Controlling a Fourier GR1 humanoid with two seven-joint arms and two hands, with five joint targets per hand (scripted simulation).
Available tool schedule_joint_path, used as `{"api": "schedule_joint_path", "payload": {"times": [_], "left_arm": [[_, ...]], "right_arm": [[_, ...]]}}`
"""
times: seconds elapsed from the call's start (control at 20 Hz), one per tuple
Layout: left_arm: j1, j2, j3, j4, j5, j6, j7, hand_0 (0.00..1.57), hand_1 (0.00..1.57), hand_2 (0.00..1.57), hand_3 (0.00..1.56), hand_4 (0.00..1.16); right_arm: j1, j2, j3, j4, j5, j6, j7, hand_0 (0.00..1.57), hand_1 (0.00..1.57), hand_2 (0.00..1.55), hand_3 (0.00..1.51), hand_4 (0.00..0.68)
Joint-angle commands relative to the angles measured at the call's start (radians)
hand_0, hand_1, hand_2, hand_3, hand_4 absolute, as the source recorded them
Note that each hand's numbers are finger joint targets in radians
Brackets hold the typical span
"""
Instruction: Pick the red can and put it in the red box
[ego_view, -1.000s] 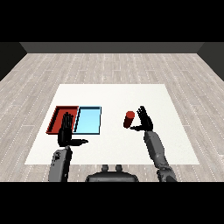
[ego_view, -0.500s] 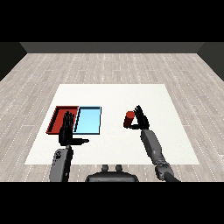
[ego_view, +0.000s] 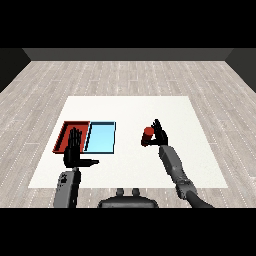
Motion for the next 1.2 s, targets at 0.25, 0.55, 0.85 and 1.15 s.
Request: {"api": "schedule_joint_path", "payload": {"times": [0.25,0.55,0.85,1.15], "left_arm": [[-0.024,-0.008,-0.006,0.022,-0.01,0.008,-0.009,0.0,0.0,0.0,0.0,0.0],[0.039,-0.025,-0.029,-0.017,-0.013,0.005,-0.019,0.0,0.0,0.0,0.0,0.0],[-0.035,-0.023,-0.015,0.031,-0.015,0.025,0.001,0.0,0.0,0.0,0.0,0.0],[-0.044,0.007,0.019,0.027,0.02,0.002,0.021,0.0,0.0,0.0,0.0,0.0]], "right_arm": [[-0.012,0.05,0.037,-0.029,0.02,-0.06,0.014,0.0,0.0,0.0,0.0,0.0],[0.029,0.059,0.115,-0.088,-0.067,-0.084,0.061,0.0,0.0,0.0,0.0,0.0],[-0.1,0.054,0.032,0.134,0.019,-0.063,-0.053,0.0,0.0,0.0,0.0,0.0],[-0.119,0.054,0.021,0.138,0.01,-0.079,-0.007,0.0,0.0,0.0,0.0,0.0]]}}
